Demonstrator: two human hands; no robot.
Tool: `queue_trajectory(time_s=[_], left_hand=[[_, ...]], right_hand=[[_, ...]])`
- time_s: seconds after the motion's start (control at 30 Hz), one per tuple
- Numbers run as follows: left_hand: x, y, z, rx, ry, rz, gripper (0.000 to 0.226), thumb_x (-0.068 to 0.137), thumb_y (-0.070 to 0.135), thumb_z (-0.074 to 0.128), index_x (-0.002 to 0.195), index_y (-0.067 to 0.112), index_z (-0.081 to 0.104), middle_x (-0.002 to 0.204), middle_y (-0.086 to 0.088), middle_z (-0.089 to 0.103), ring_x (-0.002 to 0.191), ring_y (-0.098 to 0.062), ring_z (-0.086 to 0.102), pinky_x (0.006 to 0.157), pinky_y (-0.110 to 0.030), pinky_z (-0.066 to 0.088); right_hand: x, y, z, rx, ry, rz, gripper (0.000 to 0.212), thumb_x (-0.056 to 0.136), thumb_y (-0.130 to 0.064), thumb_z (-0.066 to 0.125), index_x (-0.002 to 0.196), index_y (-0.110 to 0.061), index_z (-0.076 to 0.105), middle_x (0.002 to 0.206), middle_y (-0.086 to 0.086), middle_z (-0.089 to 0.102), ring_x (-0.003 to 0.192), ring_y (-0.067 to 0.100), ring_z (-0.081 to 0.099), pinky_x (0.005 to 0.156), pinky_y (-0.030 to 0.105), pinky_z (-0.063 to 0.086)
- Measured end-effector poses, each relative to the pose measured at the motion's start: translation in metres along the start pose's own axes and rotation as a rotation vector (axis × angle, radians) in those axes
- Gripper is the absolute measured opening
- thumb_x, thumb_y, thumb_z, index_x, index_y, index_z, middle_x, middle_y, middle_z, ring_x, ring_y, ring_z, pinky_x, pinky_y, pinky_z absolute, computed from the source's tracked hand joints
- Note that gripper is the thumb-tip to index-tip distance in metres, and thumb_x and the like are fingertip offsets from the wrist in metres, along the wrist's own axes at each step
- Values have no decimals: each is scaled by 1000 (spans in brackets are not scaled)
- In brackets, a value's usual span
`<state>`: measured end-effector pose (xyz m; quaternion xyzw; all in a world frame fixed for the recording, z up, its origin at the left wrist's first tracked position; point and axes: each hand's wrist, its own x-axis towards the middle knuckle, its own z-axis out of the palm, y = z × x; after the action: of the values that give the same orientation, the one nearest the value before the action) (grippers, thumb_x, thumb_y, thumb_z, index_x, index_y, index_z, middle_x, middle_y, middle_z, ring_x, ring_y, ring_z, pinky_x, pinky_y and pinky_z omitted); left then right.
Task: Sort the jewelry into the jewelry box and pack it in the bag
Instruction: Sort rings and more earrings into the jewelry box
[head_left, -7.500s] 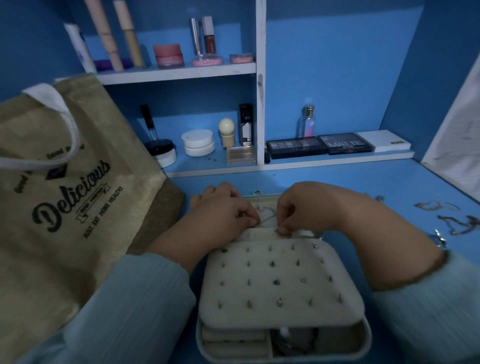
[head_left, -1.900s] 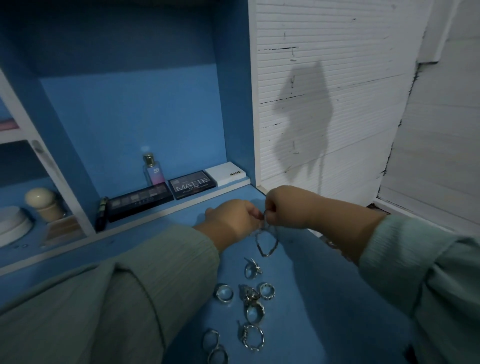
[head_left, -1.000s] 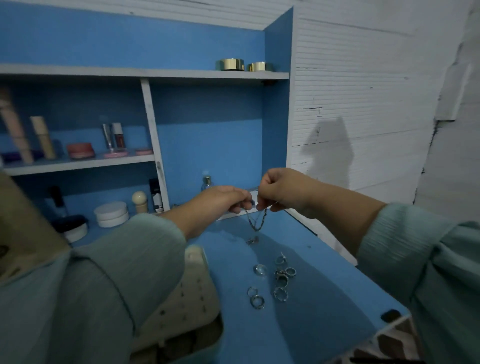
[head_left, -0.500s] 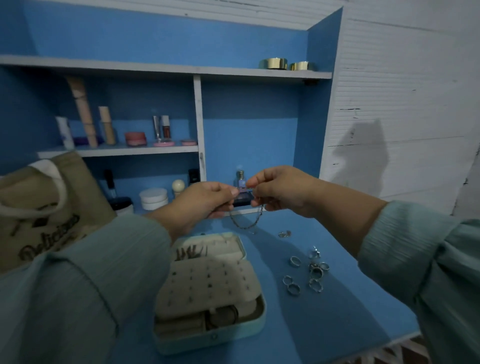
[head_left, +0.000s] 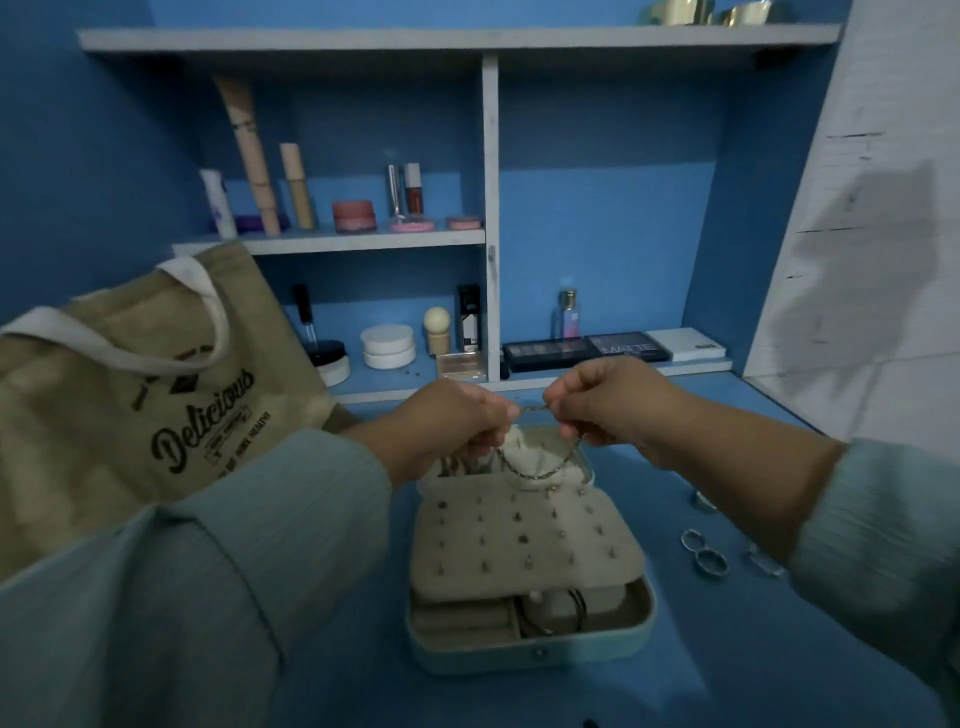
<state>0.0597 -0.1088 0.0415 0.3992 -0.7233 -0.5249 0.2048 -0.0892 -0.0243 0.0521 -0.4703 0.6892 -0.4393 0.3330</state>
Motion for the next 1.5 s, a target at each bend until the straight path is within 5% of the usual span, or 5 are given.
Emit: queue_trajectory(time_s=[0.4, 0.83, 1.1, 1.33, 1.5], left_hand=[[55, -29, 14, 445, 128, 13, 14, 86, 29, 61, 76, 31, 53, 79, 7, 57, 62, -6, 51, 51, -21, 38], [75, -25, 15, 694, 64, -47, 18, 85, 31, 63, 93, 16, 71, 100, 1, 67, 93, -16, 61, 82, -30, 50], [71, -20, 16, 801, 39, -102, 27, 83, 32, 65, 104, 15, 69, 102, -3, 66, 91, -18, 61, 76, -29, 49], [61, -11, 13, 824, -41, -76, 26, 85, 35, 64, 105, 20, 71, 106, 2, 65, 91, -13, 57, 76, -25, 45], [51, -7, 7, 789, -84, -53, 25, 86, 34, 63, 111, 32, 66, 104, 10, 58, 92, -5, 47, 78, -20, 35]], right_hand=[[60, 31, 20, -596, -15, -113, 23, 86, -14, 59, 71, -30, 67, 77, -12, 61, 82, 10, 59, 79, 23, 48], [76, 38, 29, -997, -108, -183, 26, 90, -21, 50, 104, -29, 70, 112, -1, 61, 114, 23, 43, 97, 36, 41], [78, 23, 26, -956, -202, -24, 31, 93, -15, 46, 115, -1, 63, 117, 14, 63, 107, 24, 59, 84, 31, 48], [64, 19, 18, -837, -248, -22, 25, 89, -21, 55, 109, -11, 67, 107, 3, 65, 104, 22, 59, 85, 27, 47], [61, 25, 13, -742, -145, -93, 18, 84, -14, 63, 99, -23, 68, 73, -19, 46, 79, 5, 49, 58, 8, 36]])
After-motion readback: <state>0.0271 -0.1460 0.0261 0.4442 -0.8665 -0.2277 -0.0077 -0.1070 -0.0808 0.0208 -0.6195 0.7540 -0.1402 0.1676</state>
